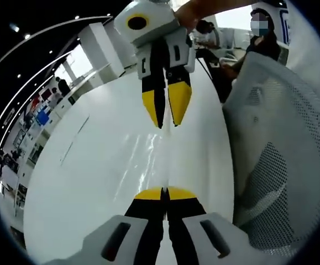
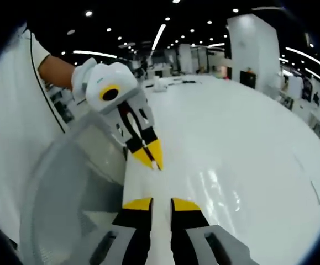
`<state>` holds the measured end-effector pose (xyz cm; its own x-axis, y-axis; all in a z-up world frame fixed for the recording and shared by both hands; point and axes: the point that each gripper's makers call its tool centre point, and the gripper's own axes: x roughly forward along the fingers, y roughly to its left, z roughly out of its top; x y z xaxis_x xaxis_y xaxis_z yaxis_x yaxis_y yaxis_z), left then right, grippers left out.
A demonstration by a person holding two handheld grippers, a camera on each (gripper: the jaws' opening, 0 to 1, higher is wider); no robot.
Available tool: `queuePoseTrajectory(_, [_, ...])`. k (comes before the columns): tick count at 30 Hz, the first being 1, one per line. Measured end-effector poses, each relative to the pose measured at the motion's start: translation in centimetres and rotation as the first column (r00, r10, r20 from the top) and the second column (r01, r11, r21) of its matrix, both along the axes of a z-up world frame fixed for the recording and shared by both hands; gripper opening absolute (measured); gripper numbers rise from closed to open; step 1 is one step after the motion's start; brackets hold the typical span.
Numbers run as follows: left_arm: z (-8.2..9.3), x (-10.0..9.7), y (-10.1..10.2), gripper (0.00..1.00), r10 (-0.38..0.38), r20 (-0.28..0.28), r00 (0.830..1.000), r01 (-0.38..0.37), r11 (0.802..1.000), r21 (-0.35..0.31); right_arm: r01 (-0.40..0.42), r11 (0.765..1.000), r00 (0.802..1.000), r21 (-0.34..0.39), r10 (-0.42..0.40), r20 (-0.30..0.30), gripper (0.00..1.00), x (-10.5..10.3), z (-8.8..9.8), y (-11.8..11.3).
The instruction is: Open the resealable bag by pulling the two sides of the seal apart until the entire bag opening is separated and visibly accessible.
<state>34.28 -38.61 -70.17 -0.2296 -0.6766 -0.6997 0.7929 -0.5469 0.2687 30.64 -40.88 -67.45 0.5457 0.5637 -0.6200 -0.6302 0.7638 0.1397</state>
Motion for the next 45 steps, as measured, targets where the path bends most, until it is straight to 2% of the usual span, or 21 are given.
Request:
queuePoseTrajectory(11, [0.4, 0.0, -0.4, 0.0, -0.015, -0.011, 1.0, 0.015, 1.0, -0.006, -0.034, 0.999, 0.997, -0.005, 0.034, 0.069, 0.09, 2.3, -0.2, 2.6])
queuePoseTrajectory(17, [0.8, -0.3, -0.6, 0.0, -0.005, -0.032, 0.999, 0.004, 1.0, -0.012, -0.048, 0.999, 0.991, -0.025, 0.051, 0.121, 0.05, 3.4, 0.0, 3.7])
queuePoseTrajectory(19, [0.8, -0.3, -0.6, 0.0, -0.006, -0.031, 1.0, 0.005, 1.0, -0.012, -0.05, 0.998, 0.989, -0.028, 0.054, 0.14, 0.05, 3.7, 0.1, 3.8])
queuePoseTrajectory(26, [1.0, -0.3, -0.6, 0.0, 0.003, -0.047, 0.999, -0.003, 1.0, -0.014, -0.05, 0.997, 0.987, -0.056, 0.058, 0.148, 0.03, 4.0, -0.3, 3.7])
queuePoseTrajectory(28, [1.0, -0.1, -0.5, 0.0, 0.027, -0.072, 0.997, -0.027, 1.0, 0.006, -0.042, 0.999, 0.991, -0.031, 0.045, 0.127, 0.02, 3.8, -0.5, 3.8])
queuePoseTrajectory(32, [1.0, -0.2, -0.6, 0.0, 0.025, -0.072, 0.997, -0.025, 1.0, 0.002, -0.042, 0.998, 0.989, -0.041, 0.047, 0.137, 0.01, 3.8, -0.4, 3.9])
queuePoseTrajectory(37, [0.9, -0.2, -0.6, 0.0, 0.03, -0.095, 0.995, -0.029, 1.0, 0.013, -0.041, 0.998, 0.992, -0.05, 0.047, 0.116, 0.0, 3.7, -0.8, 3.9])
queuePoseTrajectory(39, [0.7, -0.2, -0.5, 0.0, 0.031, -0.092, 0.995, -0.029, 0.999, 0.018, -0.037, 0.998, 0.994, -0.056, 0.042, 0.096, 0.0, 3.7, -1.0, 3.8])
queuePoseTrajectory(41, [0.5, -0.3, -0.6, 0.0, 0.054, -0.12, 0.991, -0.051, 0.998, 0.024, -0.007, 1.0, 0.999, -0.022, 0.008, 0.036, 0.0, 3.5, -1.3, 3.7])
queuePoseTrajectory(43, [0.5, -0.3, -0.7, 0.0, 0.075, -0.159, 0.984, -0.073, 0.997, 0.022, -0.011, 1.0, 0.999, -0.027, 0.012, 0.041, 0.0, 3.6, -1.3, 3.5])
queuePoseTrajectory(45, [0.2, -0.1, -0.6, 0.0, 0.068, -0.137, 0.988, -0.065, 0.998, 0.022, -0.004, 0.999, 1.0, -0.036, 0.005, 0.023, 0.0, 3.4, -1.6, 3.2])
